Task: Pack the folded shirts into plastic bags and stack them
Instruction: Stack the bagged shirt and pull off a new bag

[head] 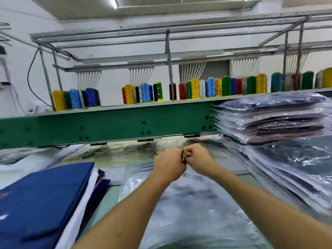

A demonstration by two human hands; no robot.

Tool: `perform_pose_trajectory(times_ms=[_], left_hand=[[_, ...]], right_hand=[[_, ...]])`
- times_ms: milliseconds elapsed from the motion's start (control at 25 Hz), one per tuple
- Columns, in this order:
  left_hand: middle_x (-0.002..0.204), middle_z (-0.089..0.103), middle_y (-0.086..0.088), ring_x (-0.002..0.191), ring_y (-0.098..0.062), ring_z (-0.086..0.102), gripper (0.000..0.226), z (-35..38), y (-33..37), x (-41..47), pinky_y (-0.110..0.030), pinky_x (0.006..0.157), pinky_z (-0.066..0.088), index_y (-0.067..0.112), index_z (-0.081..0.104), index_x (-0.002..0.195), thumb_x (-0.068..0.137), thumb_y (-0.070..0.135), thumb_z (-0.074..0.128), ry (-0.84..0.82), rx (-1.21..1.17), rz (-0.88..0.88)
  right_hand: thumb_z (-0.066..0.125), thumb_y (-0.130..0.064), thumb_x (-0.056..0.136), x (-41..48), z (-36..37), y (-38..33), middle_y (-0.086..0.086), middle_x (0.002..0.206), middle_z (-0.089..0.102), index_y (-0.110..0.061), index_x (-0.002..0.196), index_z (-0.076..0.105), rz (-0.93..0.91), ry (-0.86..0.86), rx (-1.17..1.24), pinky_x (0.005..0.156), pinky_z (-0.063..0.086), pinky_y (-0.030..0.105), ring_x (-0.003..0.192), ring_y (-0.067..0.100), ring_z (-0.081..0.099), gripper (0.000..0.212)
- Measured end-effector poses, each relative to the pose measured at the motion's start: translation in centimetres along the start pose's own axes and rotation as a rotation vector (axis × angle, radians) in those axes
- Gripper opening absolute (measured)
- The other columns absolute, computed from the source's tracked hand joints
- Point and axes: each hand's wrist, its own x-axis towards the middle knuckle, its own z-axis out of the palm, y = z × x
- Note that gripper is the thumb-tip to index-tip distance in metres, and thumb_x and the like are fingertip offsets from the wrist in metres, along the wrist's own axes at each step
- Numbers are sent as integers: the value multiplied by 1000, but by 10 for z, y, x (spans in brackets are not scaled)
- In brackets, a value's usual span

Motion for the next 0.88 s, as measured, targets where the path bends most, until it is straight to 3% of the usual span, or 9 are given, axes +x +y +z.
perform_pose_trajectory(times_ms=[120,240,320,400,480,600,720,880], left_hand=[[68,51,3,71,-31,57,18,11,-42,-30,-29,49,31,21,44,70,86,24,53,-67,26,-79],[74,55,3,83,-31,63,17,35,-75,-54,-30,54,36,20,46,71,85,28,52,-156,-44,-189],[98,61,3,102,-28,61,19,57,-92,-69,-34,72,48,26,54,92,86,44,57,-198,-83,-248],[127,54,1,124,-26,49,60,79,-105,-83,-40,99,42,25,53,122,82,69,57,-284,-64,-297],[135,50,5,131,-23,44,76,94,-113,-91,-40,109,34,27,51,132,79,81,53,-274,-89,-295],[131,59,9,125,-16,51,64,97,-124,-87,-36,108,38,32,61,122,77,78,63,-203,-195,-240],[115,66,12,110,-13,59,40,94,-130,-83,-33,94,48,32,67,103,79,64,73,-152,-302,-268],[97,69,11,97,-14,61,23,99,-129,-83,-30,75,48,27,62,91,89,50,68,-61,-228,-278]], right_hand=[[45,5,68,-9,53,-10,-6,51,23,-20,52,23,0,-51,142,58,18,35,60,17,21,37],[47,4,69,-22,101,-8,-6,50,20,-21,50,26,31,-103,169,59,17,36,59,15,19,38],[50,4,67,-33,126,1,-6,47,23,-22,50,29,64,-105,181,56,19,33,55,13,22,38],[53,2,67,-43,139,14,-6,48,28,-21,51,31,96,-110,164,55,23,33,53,11,26,36],[57,-3,71,-49,144,26,-6,49,33,-20,55,30,87,-117,124,55,25,34,53,9,30,36],[62,-11,75,-50,137,38,-8,52,41,-19,60,33,36,-102,46,55,31,33,54,7,36,34],[62,-13,76,-50,128,48,-7,61,47,-18,67,40,55,-60,-40,60,37,34,61,9,43,24],[65,-20,84,-46,108,68,-5,98,52,-27,88,56,243,-16,-100,78,42,33,94,17,49,12]])
